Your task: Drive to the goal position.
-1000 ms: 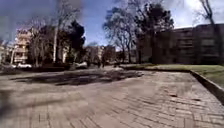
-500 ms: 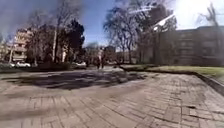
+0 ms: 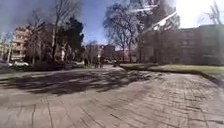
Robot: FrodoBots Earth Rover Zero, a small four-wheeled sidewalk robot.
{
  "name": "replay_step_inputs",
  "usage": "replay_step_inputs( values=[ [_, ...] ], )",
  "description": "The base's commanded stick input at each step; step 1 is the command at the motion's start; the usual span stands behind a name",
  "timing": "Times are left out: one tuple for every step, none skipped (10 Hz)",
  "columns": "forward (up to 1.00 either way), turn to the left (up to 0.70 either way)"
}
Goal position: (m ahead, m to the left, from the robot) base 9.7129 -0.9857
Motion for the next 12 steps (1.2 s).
replay_step_inputs(
  values=[
    [1.00,0.00],
    [1.00,0.00],
    [1.00,0.00],
    [1.00,0.00],
    [1.00,0.00],
    [1.00,0.00],
    [1.00,0.00],
    [1.00,0.00],
    [1.00,0.00],
    [1.00,0.00],
    [1.00,0.00],
    [1.00,0.00]
  ],
)
